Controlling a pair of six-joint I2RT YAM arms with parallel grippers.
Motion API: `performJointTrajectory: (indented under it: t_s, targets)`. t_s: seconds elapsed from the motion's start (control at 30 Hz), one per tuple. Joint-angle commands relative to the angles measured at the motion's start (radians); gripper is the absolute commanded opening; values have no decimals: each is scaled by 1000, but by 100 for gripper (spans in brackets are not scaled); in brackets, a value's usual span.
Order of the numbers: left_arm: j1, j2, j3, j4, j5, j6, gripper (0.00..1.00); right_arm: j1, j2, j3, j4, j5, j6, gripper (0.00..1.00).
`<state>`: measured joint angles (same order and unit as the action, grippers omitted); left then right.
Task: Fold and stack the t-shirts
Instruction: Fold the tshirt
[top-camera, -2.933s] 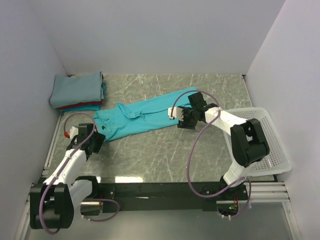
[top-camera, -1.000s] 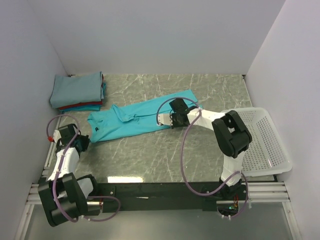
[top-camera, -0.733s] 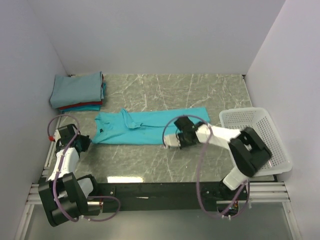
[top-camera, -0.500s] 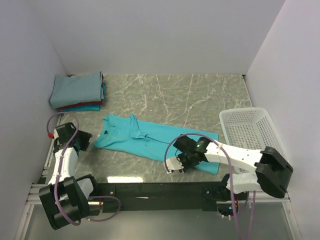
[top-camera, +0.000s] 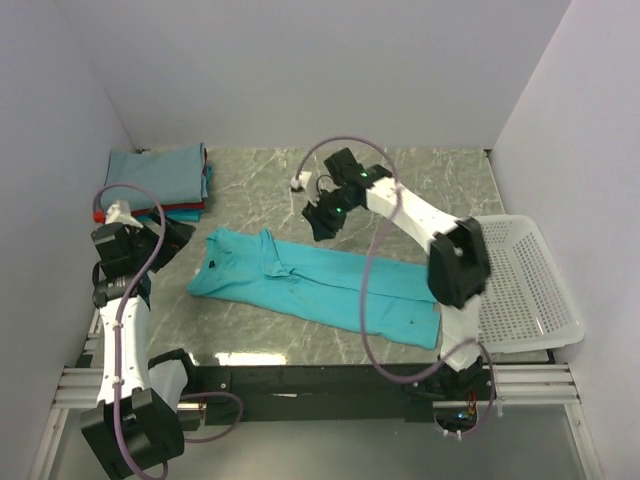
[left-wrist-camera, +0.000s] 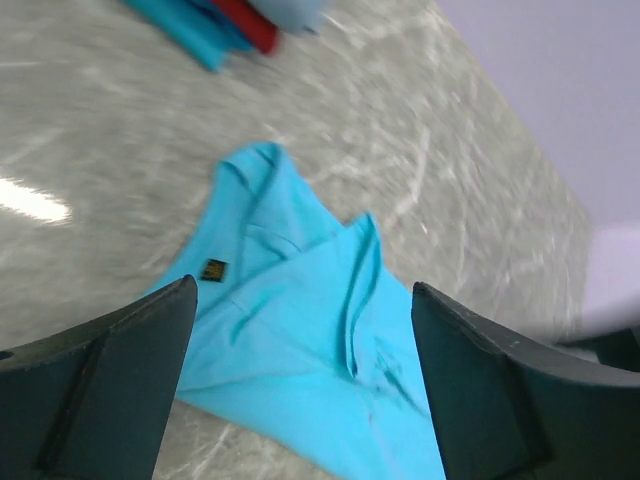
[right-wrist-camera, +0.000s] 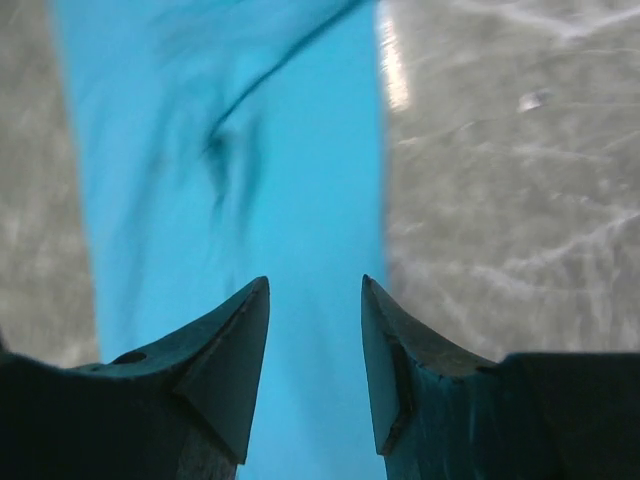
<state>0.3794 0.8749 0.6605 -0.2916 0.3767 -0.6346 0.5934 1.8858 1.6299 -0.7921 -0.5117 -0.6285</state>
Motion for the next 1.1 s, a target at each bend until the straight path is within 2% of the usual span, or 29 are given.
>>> performJointTrajectory:
  t_s: [0.0, 0.03, 0.2, 0.63, 0.73, 0.77, 0.87, 1.03, 1.07]
  targets:
    - [-48, -13, -21, 77, 139, 111, 94, -15, 212, 201, -45, -108, 323, 49]
    - [-57, -16, -19, 78, 151, 115, 94, -17, 289, 287, -35, -106, 372, 49]
    - [-76, -19, -10, 78, 165, 127, 94, -18, 475, 487, -55, -108, 523, 50]
    - [-77, -79, -22, 69, 142, 107, 93, 29, 585, 505, -79, -67, 520, 48]
    - [-79, -91, -27, 69, 137, 104, 93, 42, 592, 516, -82, -67, 526, 37]
    - [-79, -93, -27, 68, 134, 104, 93, 39, 592, 519, -81, -59, 533, 23]
    - [-79, -96, -27, 66, 131, 104, 93, 26, 579, 530, -61, -28, 559, 0]
    - [-79, -93, -30, 68, 136, 104, 93, -90, 553, 584, 7, 93, 625, 0]
    - [-79, -93, -30, 69, 139, 104, 93, -113, 555, 597, 40, 117, 679, 0]
